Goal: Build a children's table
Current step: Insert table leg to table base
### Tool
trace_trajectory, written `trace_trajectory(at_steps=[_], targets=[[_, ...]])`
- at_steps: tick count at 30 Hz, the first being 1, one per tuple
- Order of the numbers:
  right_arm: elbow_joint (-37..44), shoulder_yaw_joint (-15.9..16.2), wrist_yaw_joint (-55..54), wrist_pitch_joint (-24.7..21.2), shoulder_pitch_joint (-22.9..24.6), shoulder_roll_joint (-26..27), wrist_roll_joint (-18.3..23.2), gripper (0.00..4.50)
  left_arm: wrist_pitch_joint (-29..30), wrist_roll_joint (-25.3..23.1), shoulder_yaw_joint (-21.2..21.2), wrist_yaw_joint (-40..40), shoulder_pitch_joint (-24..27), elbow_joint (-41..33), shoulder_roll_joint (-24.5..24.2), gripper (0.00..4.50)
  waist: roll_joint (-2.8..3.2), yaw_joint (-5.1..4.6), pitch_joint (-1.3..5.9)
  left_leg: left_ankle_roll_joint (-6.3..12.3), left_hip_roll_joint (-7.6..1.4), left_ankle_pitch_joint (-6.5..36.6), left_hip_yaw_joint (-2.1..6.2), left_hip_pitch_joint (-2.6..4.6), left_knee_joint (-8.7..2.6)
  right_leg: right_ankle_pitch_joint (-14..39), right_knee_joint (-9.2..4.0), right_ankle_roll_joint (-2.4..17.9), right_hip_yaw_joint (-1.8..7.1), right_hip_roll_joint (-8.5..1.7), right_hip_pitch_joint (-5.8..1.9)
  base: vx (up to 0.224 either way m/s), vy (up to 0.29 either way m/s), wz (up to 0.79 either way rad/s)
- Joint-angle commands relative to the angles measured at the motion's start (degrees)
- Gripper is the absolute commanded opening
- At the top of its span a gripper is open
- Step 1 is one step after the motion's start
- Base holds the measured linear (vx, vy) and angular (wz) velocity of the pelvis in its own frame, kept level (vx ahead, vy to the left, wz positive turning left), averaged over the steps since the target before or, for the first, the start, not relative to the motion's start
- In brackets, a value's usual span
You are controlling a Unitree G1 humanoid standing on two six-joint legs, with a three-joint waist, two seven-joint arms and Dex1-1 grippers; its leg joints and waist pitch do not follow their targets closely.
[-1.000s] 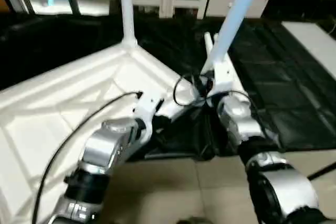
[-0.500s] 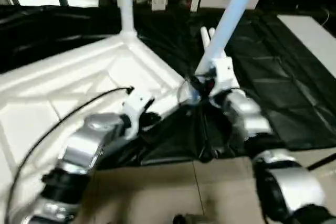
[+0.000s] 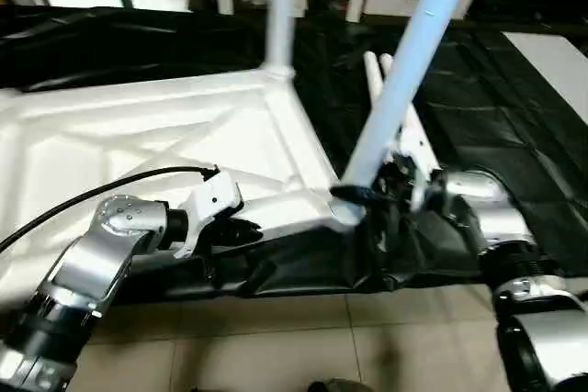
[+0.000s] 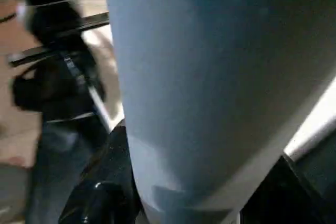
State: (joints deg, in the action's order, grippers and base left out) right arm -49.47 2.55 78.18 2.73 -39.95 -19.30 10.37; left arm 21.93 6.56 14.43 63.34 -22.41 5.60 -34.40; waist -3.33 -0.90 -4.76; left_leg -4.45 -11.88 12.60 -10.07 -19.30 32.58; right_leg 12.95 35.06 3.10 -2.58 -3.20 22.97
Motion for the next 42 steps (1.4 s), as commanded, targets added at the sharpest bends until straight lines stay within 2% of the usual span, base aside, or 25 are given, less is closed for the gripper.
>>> trace_trajectory(at_steps=[1, 3, 7, 12, 14, 15, 17, 18, 19, 22, 25, 29, 30, 34, 35, 36, 37, 38, 39, 42], targets=[[-5.24, 7.89, 6.08, -4.83, 7.77, -0.95, -5.57, 1.89, -0.80, -1.55, -2.38, -2.10, -1.89, 3.14, -1.00, 0.00, 1.21, -0.08, 2.91, 11.24, -1.80, -5.98, -0.38, 0.63, -2.40, -12.71, -1.91, 18.70, 2.63, -3.71, -2.99, 0.000, 0.000, 0.00], [-5.20, 8.15, 6.89, -4.88, 8.10, -1.12, -5.62, 1.89, -1.28, -1.29, -2.72, -0.99, -1.93, 3.74, -1.13, 0.00, 1.23, 0.26, 3.35, 11.41, -1.71, -8.72, -0.40, 0.61, -2.12, -16.73, -1.41, 18.71, 2.59, -3.58, -3.28, 0.000, 0.000, 0.00], [-6.30, 7.72, 4.98, -3.40, 7.94, -0.59, -6.24, 1.89, -1.30, -1.18, -3.04, -0.43, -1.85, 3.64, -0.94, 0.00, 0.95, 0.54, 3.53, 12.34, -1.52, -10.53, -0.52, 0.35, -1.86, -20.52, -1.06, 18.69, 2.65, -3.58, -3.48, 0.000, 0.000, 0.00], [-7.40, 6.53, -3.14, 1.19, 7.97, 1.20, -7.64, 1.89, 0.21, 0.08, -2.63, -2.64, -1.88, 2.89, 0.33, 0.00, 1.08, 0.69, 3.66, 11.26, -1.68, -8.33, -0.49, 0.35, -2.00, -17.51, -1.26, 18.26, 2.55, -3.69, -3.43, 0.000, 0.000, 0.00], [-7.70, 6.03, -5.53, 2.14, 7.97, 1.76, -7.80, 1.89, 0.69, 0.32, -2.54, -3.25, -1.77, 2.65, 0.79, 0.00, 1.08, 0.61, 3.51, 10.21, -1.71, -6.56, -0.49, 0.32, -2.20, -14.93, -1.56, 18.05, 2.56, -3.74, -3.33, 0.000, 0.000, 0.00], [-8.12, 5.25, -8.89, 3.09, 8.02, 2.65, -7.57, 1.89, 0.95, 0.23, -2.41, -3.73, -1.44, 2.34, 1.43, 0.00, 1.03, 0.35, 3.37, 8.73, -1.77, -3.17, -0.46, 0.33, -2.45, -10.11, -2.04, 17.46, 2.61, -3.85, -3.32, 0.000, 0.000, 0.00], [-8.23, 4.98, -10.05, 3.43, 8.12, 2.99, -7.47, 1.89, 1.18, 0.15, -2.37, -3.94, -1.27, 2.14, 1.61, 0.00, 1.00, 0.26, 3.30, 8.20, -1.73, -2.23, -0.40, 0.32, -2.52, -8.46, -2.20, 17.22, 2.63, -3.87, -3.31, 0.000, 0.000, 0.00], [-8.38, 4.59, -11.86, 3.74, 8.35, 3.54, -7.39, 1.89, 1.80, 0.08, -2.36, -4.39, -1.01, 1.65, 1.85, 0.00, 1.03, -0.07, 3.22, 6.79, -1.68, -0.20, -0.36, 0.33, -2.69, -5.10, -2.56, 16.64, 2.78, -3.91, -3.28, 0.000, 0.000, 0.00], [-8.56, 4.04, -14.83, 4.26, 8.99, 4.53, -7.42, 1.89, 3.41, 0.04, -2.76, -5.49, -0.48, 0.65, 2.46, 0.00, 0.97, -0.25, 3.25, 6.05, -1.64, 0.42, -0.33, 0.33, -2.72, -4.03, -2.60, 16.35, 2.86, -3.89, -3.28, 0.000, 0.000, 0.00], [-9.02, 3.64, -17.70, 4.42, 9.53, 5.65, -7.33, 1.89, 5.64, 0.22, -3.37, -7.17, -0.08, -0.50, 3.39, 0.00, 1.05, -0.44, 3.42, 5.16, -1.50, -0.33, -0.28, 0.24, -2.72, -5.94, -2.51, 16.12, 2.96, -3.73, -3.39, 0.000, 0.000, 0.00], [-10.16, 3.39, -22.51, 3.94, 9.53, 7.46, -7.39, 1.89, 9.18, 0.89, -3.97, -9.60, 0.46, -2.59, 5.01, 0.00, 0.99, -0.65, 3.46, 5.45, -1.40, -1.75, -0.27, 0.19, -2.69, -9.24, -2.29, 16.54, 2.94, -3.55, -3.43, 0.000, 0.000, 0.00], [-13.16, 2.57, -31.79, 2.21, 7.73, 10.53, -7.43, 1.89, 15.25, 2.28, -4.96, -14.16, 1.09, -6.19, 8.89, 0.00, 0.99, -1.25, 3.34, 5.13, -1.33, -1.05, -0.32, -0.09, -2.72, -9.40, -2.34, 16.94, 3.03, -3.58, -3.52, 0.000, 0.000, 0.00], [-14.14, 1.90, -35.02, 1.56, 6.92, 11.61, -7.11, 1.89, 17.68, 2.53, -5.53, -16.32, 1.09, -7.20, 10.68, 0.00, 1.13, -1.21, 3.25, 5.04, -1.32, -0.54, -0.24, -0.02, -2.79, -8.42, -2.49, 16.88, 2.96, -3.57, -3.42, 0.000, 0.000, 0.00], [-17.72, -1.04, -51.43, -0.44, 3.56, 16.03, -6.01, 1.89, 26.37, 1.82, -8.17, -26.99, 0.18, -9.83, 20.00, 0.00, 0.98, -1.50, 3.06, 3.17, -1.37, 0.97, -0.33, -0.05, -2.84, -5.78, -2.72, 16.13, 3.08, -3.54, -3.44, 0.000, 0.000, 0.00], [-18.24, -1.34, -55.01, -0.79, 2.97, 17.03, -6.09, 1.89, 27.80, 1.49, -8.58, -29.38, -0.15, -10.29, 22.37, 0.00, 0.60, -1.56, 3.05, 3.47, -1.24, 1.03, -0.40, -0.10, -2.82, -5.91, -2.81, 15.87, 3.09, -3.39, -3.37, 0.000, 0.000, 0.00], [-18.57, -1.42, -57.76, -1.02, 2.58, 17.91, -6.29, 1.89, 28.18, 0.84, -9.09, -32.07, -0.46, -10.37, 24.60, 0.00, 0.80, -1.50, 3.12, 3.35, -1.26, 0.48, -0.28, -0.13, -2.79, -6.75, -2.68, 15.28, 3.07, -3.41, -3.43, 0.000, 0.000, 0.00], [-18.57, -1.42, -57.76, -1.02, 2.58, 17.91, -6.29, 1.89, 28.18, 0.84, -9.09, -32.07, -0.46, -10.37, 24.60, 0.00, 0.75, -1.50, 3.13, 3.62, -1.10, 0.21, -0.31, -0.23, -2.70, -7.34, -2.71, 14.93, 3.06, -3.32, -3.47, 0.000, 0.000, 0.00], [-19.10, -1.13, -62.76, -0.97, 1.77, 20.30, -7.08, 1.89, 28.24, -0.35, -9.89, -37.38, -1.33, -10.01, 29.02, 0.00, 0.48, -1.44, 3.11, 4.48, -0.82, 0.31, -0.33, -0.45, -2.66, -8.05, -2.72, 14.20, 3.03, -3.22, -3.59, 0.000, 0.000, 0.00], [-19.24, -1.01, -64.06, -0.98, 1.49, 21.20, -7.32, 1.89, 27.98, -0.63, -10.14, -39.03, -1.63, -9.77, 30.45, 0.00, 0.63, -1.48, 3.02, 4.59, -1.05, -0.02, -0.27, -0.25, -2.72, -8.48, -2.75, 13.85, 2.98, -3.27, -3.34, 0.000, 0.000, 0.00], [-20.41, -0.50, -66.09, -0.46, 0.24, 23.13, -8.32, 1.89, 29.42, -0.66, -10.56, -40.80, -2.59, -9.96, 31.62, 0.00, 0.63, -1.44, 3.11, 5.48, -0.83, 0.02, -0.24, -0.38, -2.66, -8.46, -2.71, 13.00, 2.88, -3.24, -3.41, 0.000, 0.000, 0.00]])
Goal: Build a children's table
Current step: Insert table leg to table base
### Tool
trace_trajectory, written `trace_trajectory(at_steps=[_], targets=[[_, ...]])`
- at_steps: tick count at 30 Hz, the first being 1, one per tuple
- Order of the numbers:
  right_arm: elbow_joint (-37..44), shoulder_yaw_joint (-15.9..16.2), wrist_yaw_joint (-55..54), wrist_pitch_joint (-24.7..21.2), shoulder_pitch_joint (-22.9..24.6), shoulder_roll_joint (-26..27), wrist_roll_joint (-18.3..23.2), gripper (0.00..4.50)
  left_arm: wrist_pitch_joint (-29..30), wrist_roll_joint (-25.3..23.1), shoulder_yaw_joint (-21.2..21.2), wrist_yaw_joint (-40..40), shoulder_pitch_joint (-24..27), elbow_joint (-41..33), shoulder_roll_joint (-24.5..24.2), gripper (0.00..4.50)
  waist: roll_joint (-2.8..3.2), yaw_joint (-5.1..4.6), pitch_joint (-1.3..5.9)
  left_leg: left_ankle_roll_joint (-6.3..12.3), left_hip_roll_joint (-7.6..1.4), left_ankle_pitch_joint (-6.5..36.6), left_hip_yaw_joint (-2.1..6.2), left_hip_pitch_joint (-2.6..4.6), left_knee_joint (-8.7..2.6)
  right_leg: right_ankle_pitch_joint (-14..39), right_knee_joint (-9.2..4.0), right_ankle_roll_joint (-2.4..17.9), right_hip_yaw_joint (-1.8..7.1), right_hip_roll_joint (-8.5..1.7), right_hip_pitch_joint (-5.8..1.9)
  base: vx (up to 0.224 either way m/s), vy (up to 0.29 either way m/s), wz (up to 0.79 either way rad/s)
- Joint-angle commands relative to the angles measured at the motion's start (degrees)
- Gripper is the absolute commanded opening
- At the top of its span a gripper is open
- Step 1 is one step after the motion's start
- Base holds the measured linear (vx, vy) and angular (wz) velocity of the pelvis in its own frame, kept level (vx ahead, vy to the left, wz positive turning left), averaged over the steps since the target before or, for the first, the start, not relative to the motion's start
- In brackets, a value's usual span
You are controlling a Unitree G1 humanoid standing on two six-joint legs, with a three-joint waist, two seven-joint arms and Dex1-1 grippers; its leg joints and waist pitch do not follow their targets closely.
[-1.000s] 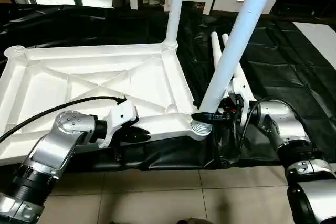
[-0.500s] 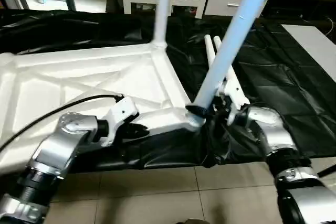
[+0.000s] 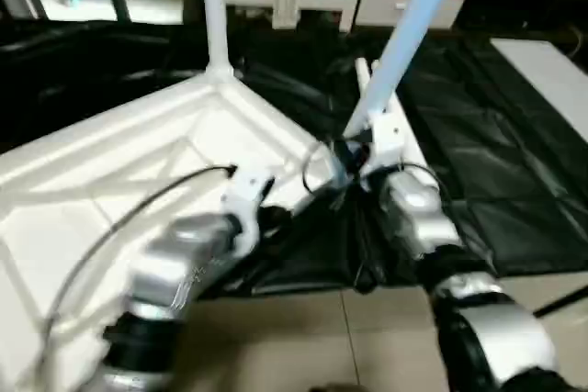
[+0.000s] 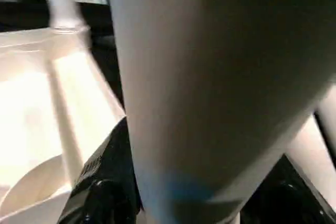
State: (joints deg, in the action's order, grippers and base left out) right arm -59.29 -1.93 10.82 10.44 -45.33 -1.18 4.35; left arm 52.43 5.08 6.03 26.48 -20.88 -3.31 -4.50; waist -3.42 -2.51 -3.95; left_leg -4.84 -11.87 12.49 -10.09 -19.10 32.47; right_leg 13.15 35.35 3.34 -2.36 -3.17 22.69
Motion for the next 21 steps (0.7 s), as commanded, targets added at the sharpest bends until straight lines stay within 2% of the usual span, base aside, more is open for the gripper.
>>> trace_trajectory(at_steps=[1, 3, 7, 8, 13, 14, 16, 17, 19, 20, 21], targets=[[-10.64, 3.85, 1.35, -8.16, 5.52, 5.17, -2.16, 1.89, -0.97, 0.83, -2.26, -3.88, -4.21, -1.01, 1.56, 0.00, 0.63, 0.17, 2.25, 6.15, -0.82, -0.18, -0.21, -0.60, -2.55, -9.19, -2.97, 12.62, 2.63, -3.21, -3.10, 0.000, 0.000, 0.00], [-10.96, 3.29, 1.52, -8.16, 5.17, 5.39, -1.63, 1.89, -0.08, 0.99, -2.57, -3.52, -4.15, -1.46, 0.85, 0.00, 0.81, 0.07, 2.16, 7.27, -0.87, -0.77, -0.14, -0.59, -2.56, -10.72, -2.84, 12.53, 2.50, -3.16, -3.01, 0.000, 0.000, 0.00], [-10.92, 2.17, 4.28, -7.47, 4.80, 4.87, -0.50, 1.89, 1.18, 1.31, -2.27, -2.19, -3.52, -2.61, -1.11, 0.00, 0.80, -0.10, 2.22, 7.65, -0.88, -0.59, -0.19, -0.65, -2.50, -10.72, -2.82, 12.95, 2.50, -3.20, -3.04, 0.000, 0.000, 0.00], [-10.86, 1.91, 4.69, -7.40, 4.67, 4.74, -0.46, 1.89, 1.42, 1.15, -2.23, -2.05, -3.32, -2.86, -1.21, 0.00, 1.03, -0.16, 2.16, 7.75, -0.92, -0.77, -0.17, -0.66, -2.53, -11.06, -2.78, 13.19, 2.49, -3.24, -3.00, 0.000, 0.000, 0.00], [-10.65, 1.64, 8.12, -6.59, 3.99, 3.86, -1.25, 1.89, -0.05, 1.00, -0.93, -0.47, -2.84, -3.02, -2.84, 0.00, 0.92, -0.36, 2.29, 8.77, -0.94, -1.83, -0.22, -0.71, -2.39, -12.67, -2.64, 14.06, 2.53, -3.27, -3.19, 0.000, 0.000, 0.00], [-10.04, 2.24, 11.86, -5.45, 3.46, 2.86, -1.59, 1.89, -3.19, 0.64, 2.37, 3.30, -2.33, -3.11, -6.76, 0.00, 1.00, -0.21, 2.32, 9.16, -0.94, -2.23, -0.11, -0.65, -2.36, -12.79, -2.67, 14.23, 2.47, -3.30, -3.20, 0.000, 0.000, 0.00], [-9.52, 2.05, 14.69, -5.22, 3.26, 2.33, -0.94, 1.89, -7.76, -0.82, 5.58, 6.88, -1.87, -2.93, -10.25, 0.00, 1.11, -0.28, 2.36, 9.95, -0.99, -2.59, -0.03, -0.65, -2.37, -12.79, -2.61, 14.41, 2.45, -3.32, -3.17, 0.000, 0.000, 0.00], [-9.46, 2.04, 14.98, -5.14, 3.25, 2.27, -0.88, 1.89, -8.47, -1.01, 5.83, 7.24, -1.83, -2.83, -10.58, 0.00, 1.14, -0.40, 2.39, 10.09, -1.07, -3.02, -0.08, -0.68, -2.32, -13.30, -2.46, 14.66, 2.53, -3.37, -3.20, 0.000, 0.000, 0.00], [-8.52, 1.74, 18.51, -4.13, 3.08, 1.34, -0.30, 1.89, -18.36, -3.68, 9.35, 13.09, -1.29, -0.80, -15.80, 0.00, 1.26, -0.32, 2.44, 10.61, -1.15, -4.64, -0.11, -0.61, -2.18, -14.88, -2.35, 15.31, 2.52, -3.35, -3.23, 0.000, 0.000, 0.00], [-8.37, 1.71, 18.85, -4.04, 3.05, 1.18, -0.27, 1.89, -19.62, -4.05, 9.83, 14.05, -1.24, -0.41, -16.62, 0.00, 1.31, -0.24, 2.47, 11.13, -1.10, -5.49, -0.15, -0.56, -2.11, -15.47, -2.28, 15.32, 2.55, -3.29, -3.26, 0.000, 0.000, 0.00], [-7.69, 1.49, 20.62, -3.93, 3.02, 0.77, 0.23, 1.89, -26.07, -5.36, 11.08, 17.49, -1.09, 1.22, -19.17, 0.00, 1.29, -0.22, 2.46, 11.11, -1.22, -6.55, -0.16, -0.53, -2.11, -16.24, -2.23, 15.56, 2.54, -3.34, -3.27, 0.000, 0.000, 0.00]])
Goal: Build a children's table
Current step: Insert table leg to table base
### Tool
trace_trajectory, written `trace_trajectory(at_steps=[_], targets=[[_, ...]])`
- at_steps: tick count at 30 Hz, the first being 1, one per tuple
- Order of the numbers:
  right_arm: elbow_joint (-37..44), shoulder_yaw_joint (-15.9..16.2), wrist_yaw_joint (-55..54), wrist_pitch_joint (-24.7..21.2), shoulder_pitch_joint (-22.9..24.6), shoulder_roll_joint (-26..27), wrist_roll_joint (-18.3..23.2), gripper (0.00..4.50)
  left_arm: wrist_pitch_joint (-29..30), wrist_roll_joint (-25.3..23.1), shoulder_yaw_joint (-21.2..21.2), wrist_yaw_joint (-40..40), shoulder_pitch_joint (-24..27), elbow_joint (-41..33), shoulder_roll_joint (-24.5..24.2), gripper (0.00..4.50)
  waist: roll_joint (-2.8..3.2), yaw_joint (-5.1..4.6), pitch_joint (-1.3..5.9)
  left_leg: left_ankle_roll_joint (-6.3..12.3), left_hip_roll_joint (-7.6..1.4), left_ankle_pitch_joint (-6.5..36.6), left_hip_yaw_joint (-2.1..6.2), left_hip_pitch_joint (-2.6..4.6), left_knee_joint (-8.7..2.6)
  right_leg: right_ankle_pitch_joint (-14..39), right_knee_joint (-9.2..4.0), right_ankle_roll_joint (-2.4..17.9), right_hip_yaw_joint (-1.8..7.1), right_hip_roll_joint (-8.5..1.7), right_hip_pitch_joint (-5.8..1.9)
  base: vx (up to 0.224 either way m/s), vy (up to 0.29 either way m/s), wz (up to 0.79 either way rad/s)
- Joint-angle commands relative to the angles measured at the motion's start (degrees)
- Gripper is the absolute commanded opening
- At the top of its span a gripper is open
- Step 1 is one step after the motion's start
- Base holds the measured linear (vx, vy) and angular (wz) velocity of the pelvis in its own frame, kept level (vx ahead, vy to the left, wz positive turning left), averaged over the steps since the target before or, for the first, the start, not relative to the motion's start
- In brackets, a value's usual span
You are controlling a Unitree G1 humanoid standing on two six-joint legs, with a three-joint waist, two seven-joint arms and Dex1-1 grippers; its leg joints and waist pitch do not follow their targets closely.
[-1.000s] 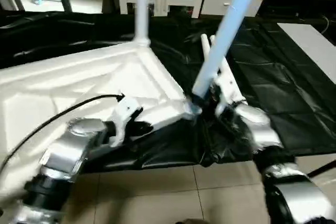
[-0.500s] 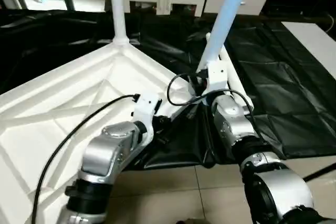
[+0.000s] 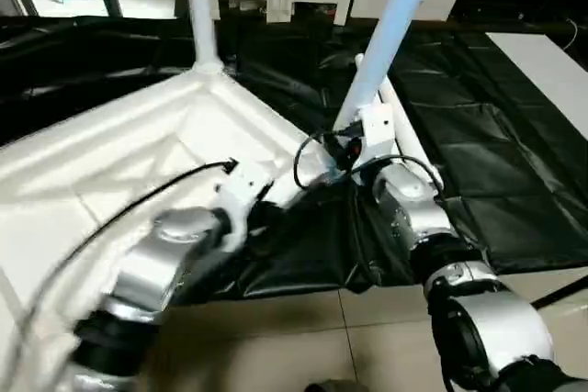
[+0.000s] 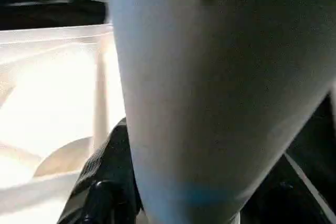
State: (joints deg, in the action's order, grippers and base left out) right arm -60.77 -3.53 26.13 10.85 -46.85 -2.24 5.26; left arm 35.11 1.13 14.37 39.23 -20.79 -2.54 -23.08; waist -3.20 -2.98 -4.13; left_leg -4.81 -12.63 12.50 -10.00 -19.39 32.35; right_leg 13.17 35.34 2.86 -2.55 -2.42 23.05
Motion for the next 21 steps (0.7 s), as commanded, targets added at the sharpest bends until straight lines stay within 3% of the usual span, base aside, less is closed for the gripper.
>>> trace_trajectory(at_steps=[1, 5, 7, 9, 10, 14, 16, 21], targets=[[-5.29, 2.65, 7.36, -4.66, 4.59, 1.28, 0.09, 1.89, -13.85, -1.47, 3.39, 9.75, -0.86, 1.94, -3.37, 0.00, 1.25, 0.27, 2.72, 10.85, -0.53, -6.89, -0.30, -0.14, -1.98, -16.77, -1.99, 16.28, 2.79, -4.08, -3.68, 0.000, 0.000, 0.00], [-2.93, 2.19, 13.73, -5.65, 5.41, -0.52, 1.26, 1.89, -19.42, -2.48, 4.12, 14.26, -2.54, 7.66, -8.84, 0.00, 1.36, 0.29, 2.80, 10.48, -0.59, -9.13, -0.36, 0.20, -1.89, -20.82, -1.58, 16.92, 2.73, -3.74, -3.61, 0.000, 0.000, 0.00], [-0.66, 2.54, 21.34, -7.36, 6.83, -2.44, 2.48, 1.89, -23.68, -4.16, 4.64, 15.50, -5.43, 13.96, -12.69, 0.00, 1.93, 0.62, 3.01, 10.65, -0.46, -8.83, -0.56, 0.91, -1.87, -23.07, -1.46, 17.81, 2.73, -3.55, -3.55, 0.000, 0.000, 0.00], [2.28, 3.98, 29.71, -9.06, 9.13, -5.05, 3.12, 1.89, -27.75, -5.58, 3.74, 16.71, -8.51, 21.09, -15.27, 0.00, 2.31, 0.95, 3.25, 10.46, -0.40, -9.13, -0.50, 0.92, -1.76, -24.47, -1.16, 18.22, 2.73, -3.58, -3.84, 0.000, 0.000, 0.00], [2.89, 4.29, 31.30, -9.38, 9.63, -5.63, 3.24, 1.89, -28.20, -5.44, 3.26, 17.16, -9.03, 22.30, -15.47, 0.00, 2.03, 1.10, 3.38, 10.47, -0.45, -9.30, -0.58, 0.92, -1.72, -25.76, -0.94, 18.42, 2.85, -3.60, -4.02, 0.000, 0.000, 0.00], [4.10, 4.14, 33.64, -9.02, 10.45, -6.51, 4.21, 1.89, -31.27, -4.92, 2.17, 18.66, -10.13, 25.81, -15.20, 0.00, 2.12, 1.88, 3.69, 9.87, -0.38, -11.76, -0.56, 0.77, -1.53, -30.64, -0.37, 19.03, 3.06, -3.73, -4.25, 0.000, 0.000, 0.00], [5.23, 3.04, 33.84, -8.17, 10.31, -6.66, 5.38, 1.89, -34.16, -5.14, 2.57, 19.16, -11.49, 29.45, -15.26, 0.00, 2.21, 2.07, 3.93, 9.48, -0.28, -11.80, -0.62, 0.95, -1.48, -31.58, -0.19, 19.16, 3.05, -3.59, -4.32, 0.000, 0.000, 0.00], [7.22, 0.22, 32.78, -5.44, 9.17, -6.12, 7.55, 1.89, -36.54, -4.05, 3.17, 20.60, -12.98, 32.95, -15.11, 0.00, 2.17, 2.94, 3.95, 8.01, -0.50, -11.09, -0.71, 0.39, -1.35, -33.19, 0.16, 18.15, 3.01, -3.54, -4.69, 0.000, 0.000, 0.00]])
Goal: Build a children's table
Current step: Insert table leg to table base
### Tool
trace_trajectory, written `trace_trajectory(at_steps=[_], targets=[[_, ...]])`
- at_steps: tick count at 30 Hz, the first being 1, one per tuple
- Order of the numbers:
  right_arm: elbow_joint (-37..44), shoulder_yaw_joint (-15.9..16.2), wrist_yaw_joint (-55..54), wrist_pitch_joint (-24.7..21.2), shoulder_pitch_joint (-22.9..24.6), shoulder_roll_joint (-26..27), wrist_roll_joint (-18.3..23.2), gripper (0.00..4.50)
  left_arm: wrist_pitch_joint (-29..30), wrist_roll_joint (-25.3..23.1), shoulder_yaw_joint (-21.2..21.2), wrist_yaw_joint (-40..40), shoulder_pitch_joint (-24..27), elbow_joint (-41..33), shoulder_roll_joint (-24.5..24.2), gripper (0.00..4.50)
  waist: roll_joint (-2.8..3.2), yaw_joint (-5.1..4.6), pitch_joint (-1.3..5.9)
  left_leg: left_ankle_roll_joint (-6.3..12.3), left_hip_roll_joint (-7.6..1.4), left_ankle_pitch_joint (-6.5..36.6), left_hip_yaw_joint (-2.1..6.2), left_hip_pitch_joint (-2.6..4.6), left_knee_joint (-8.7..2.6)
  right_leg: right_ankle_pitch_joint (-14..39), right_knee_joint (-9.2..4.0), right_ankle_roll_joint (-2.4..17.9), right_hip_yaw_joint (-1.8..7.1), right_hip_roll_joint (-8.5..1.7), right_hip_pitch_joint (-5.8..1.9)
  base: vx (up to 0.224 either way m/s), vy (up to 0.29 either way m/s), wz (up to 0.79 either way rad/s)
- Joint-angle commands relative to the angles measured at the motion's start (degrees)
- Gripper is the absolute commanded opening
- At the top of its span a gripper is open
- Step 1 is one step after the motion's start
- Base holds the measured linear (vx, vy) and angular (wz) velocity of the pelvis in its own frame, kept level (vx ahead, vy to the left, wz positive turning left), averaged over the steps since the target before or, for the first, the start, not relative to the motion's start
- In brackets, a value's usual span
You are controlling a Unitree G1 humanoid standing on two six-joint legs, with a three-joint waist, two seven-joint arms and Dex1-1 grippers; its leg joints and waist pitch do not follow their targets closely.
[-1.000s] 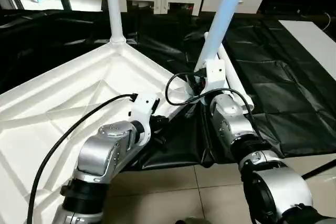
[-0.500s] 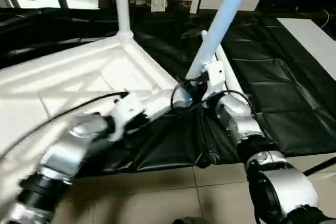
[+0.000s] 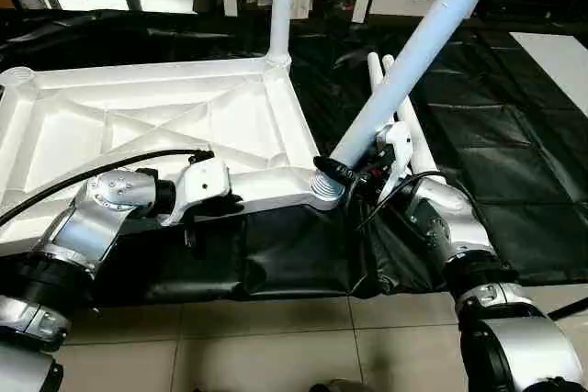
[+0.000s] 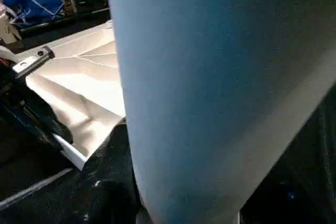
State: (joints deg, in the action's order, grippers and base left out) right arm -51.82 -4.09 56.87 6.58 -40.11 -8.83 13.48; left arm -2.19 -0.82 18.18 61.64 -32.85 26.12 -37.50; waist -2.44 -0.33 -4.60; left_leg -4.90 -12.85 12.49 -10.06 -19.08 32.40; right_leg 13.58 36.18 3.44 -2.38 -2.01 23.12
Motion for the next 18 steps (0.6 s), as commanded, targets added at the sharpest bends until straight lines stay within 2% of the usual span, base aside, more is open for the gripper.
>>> trace_trajectory(at_steps=[1, 3, 5, 9, 12, 13, 14, 18], targets=[[-1.61, 0.06, 1.37, -0.52, 1.91, 0.64, -0.15, 1.89, 0.67, -2.12, -0.63, -1.78, -0.91, 4.46, -0.65, 0.00, 1.41, 0.40, 4.43, 7.88, -0.28, -10.92, -0.61, 0.01, -1.40, -33.51, -0.66, 17.45, 2.84, -3.98, -4.82, 0.000, 0.000, 0.00], [-1.39, -2.92, -1.91, 2.62, -1.05, 0.84, 1.75, 1.89, -0.76, -2.88, -0.71, -2.20, -0.77, 5.97, -0.38, 0.00, 1.22, 0.69, 4.58, 6.94, -0.30, -9.91, -0.55, -0.22, -1.46, -33.07, -0.63, 16.95, 2.96, -4.07, -4.98, 0.000, 0.000, 0.00], [-1.32, -3.25, -2.23, 3.09, -1.65, 0.70, 2.18, 1.89, -1.50, -2.86, -1.05, -2.50, -0.94, 6.80, -0.09, 0.00, 1.21, 0.72, 4.61, 6.53, -0.27, -9.25, -0.52, -0.27, -1.50, -32.28, -0.70, 16.72, 2.94, -3.90, -5.01, 0.000, 0.000, 0.00], [1.35, -5.78, -2.97, 0.85, -2.91, 0.57, 5.60, 1.89, -2.55, -1.86, -1.67, -2.17, -0.76, 7.82, 0.17, 0.00, 1.26, 0.91, 4.67, 5.59, -0.42, -8.66, -0.51, -0.39, -1.56, -31.74, -0.75, 16.31, 2.99, -3.71, -5.13, 0.000, 0.000, 0.00], [5.03, -7.90, -3.93, -1.34, -2.62, 0.56, 8.27, 1.89, -3.75, -0.74, -2.21, -1.07, -0.73, 8.65, 0.02, 0.00, 1.24, 0.98, 4.77, 5.14, -0.24, -9.31, -0.53, -0.52, -1.44, -33.74, -0.59, 15.72, 3.05, -3.45, -5.39, 0.000, 0.000, 0.00], [5.89, -8.52, -4.18, -2.17, -2.57, 0.70, 9.07, 1.89, -3.97, -0.57, -2.32, -0.80, -0.73, 8.92, -0.08, 0.00, 1.51, 1.09, 5.06, 5.06, -0.21, -9.55, -0.52, -0.42, -1.35, -34.42, -0.50, 15.62, 3.06, -3.43, -5.52, 0.000, 0.000, 0.00], [6.62, -9.09, -4.40, -2.94, -2.55, 0.84, 9.77, 1.89, -4.30, -0.51, -2.40, -0.67, -0.79, 9.28, -0.19, 0.00, 1.46, 1.12, 5.08, 4.92, -0.19, -10.06, -0.53, -0.42, -1.34, -35.86, -0.40, 15.42, 3.02, -3.25, -5.51, 0.000, 0.000, 0.00], [9.27, -5.38, -2.81, -4.28, -0.30, -1.14, 6.76, 1.89, -8.02, -1.73, -3.40, -3.29, -2.35, 12.27, 0.26, 0.00, 1.52, 1.29, 5.48, 4.01, 0.10, -10.30, -0.52, -0.59, -1.11, -37.80, -0.24, 14.65, 2.84, -3.00, -5.85, 0.000, 0.000, 0.00]])
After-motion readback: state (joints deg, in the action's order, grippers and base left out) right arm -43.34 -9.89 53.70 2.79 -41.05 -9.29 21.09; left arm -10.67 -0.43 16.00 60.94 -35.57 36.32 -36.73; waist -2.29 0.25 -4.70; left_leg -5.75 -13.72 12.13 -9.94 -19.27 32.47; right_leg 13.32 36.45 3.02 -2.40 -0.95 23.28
